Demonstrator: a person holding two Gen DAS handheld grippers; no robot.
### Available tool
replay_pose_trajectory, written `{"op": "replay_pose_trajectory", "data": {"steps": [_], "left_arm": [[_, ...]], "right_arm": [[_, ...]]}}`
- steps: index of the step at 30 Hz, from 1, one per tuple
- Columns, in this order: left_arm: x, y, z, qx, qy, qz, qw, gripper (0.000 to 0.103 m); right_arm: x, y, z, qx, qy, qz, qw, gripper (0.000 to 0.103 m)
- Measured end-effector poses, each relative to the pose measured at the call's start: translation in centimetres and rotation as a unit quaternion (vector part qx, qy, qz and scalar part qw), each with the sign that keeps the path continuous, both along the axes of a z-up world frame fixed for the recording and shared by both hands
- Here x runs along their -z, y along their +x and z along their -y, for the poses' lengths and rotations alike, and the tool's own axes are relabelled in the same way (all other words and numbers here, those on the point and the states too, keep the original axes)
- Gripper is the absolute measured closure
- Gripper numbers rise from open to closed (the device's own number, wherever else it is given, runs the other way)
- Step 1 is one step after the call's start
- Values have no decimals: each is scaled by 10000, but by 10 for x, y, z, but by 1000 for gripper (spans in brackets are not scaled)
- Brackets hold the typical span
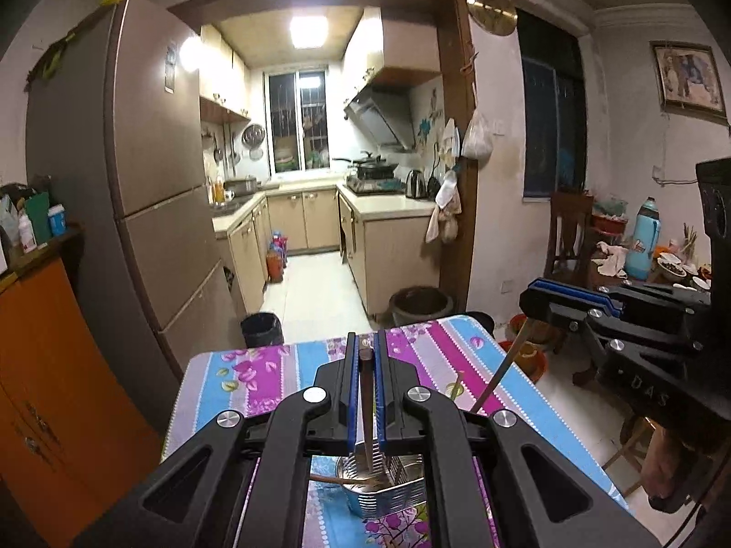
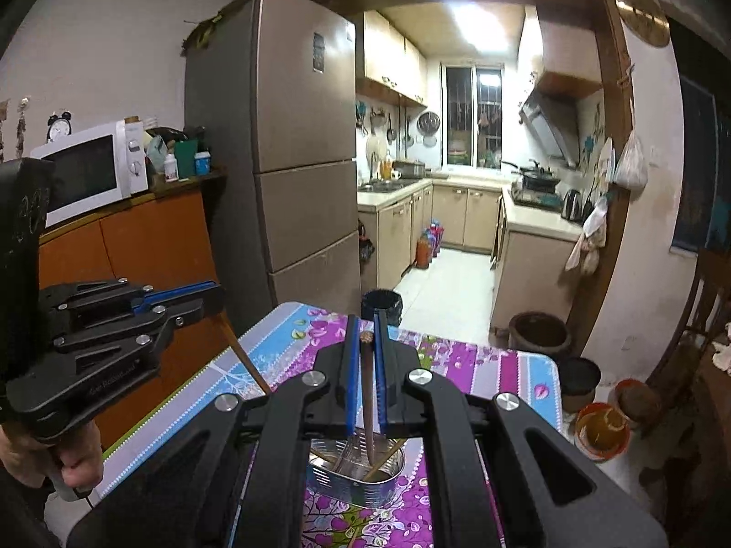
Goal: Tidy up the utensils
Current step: 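Lower the held chopsticks into the holder with both tools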
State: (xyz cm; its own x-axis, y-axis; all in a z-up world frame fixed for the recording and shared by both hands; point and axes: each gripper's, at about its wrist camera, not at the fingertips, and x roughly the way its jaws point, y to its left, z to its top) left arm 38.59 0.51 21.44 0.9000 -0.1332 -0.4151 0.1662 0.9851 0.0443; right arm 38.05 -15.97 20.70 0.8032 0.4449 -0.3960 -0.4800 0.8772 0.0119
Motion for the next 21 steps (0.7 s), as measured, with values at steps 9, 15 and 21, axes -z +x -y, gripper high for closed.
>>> {"op": "replay_pose_trajectory", "data": {"steps": [9,15,21], "left_arm": [[18,35,3,-40,31,-211,9998,96],[34,61,3,-155,94,-509,9985,96],[50,83,0,-277,74,-784,9965,96]], "right_arm": [[22,30,-3,-5,51,-366,9993,98],[37,46,-7,-49,2,-592,9982,98],[54,66,-10,-22,-96,-777,9969,98]]}}
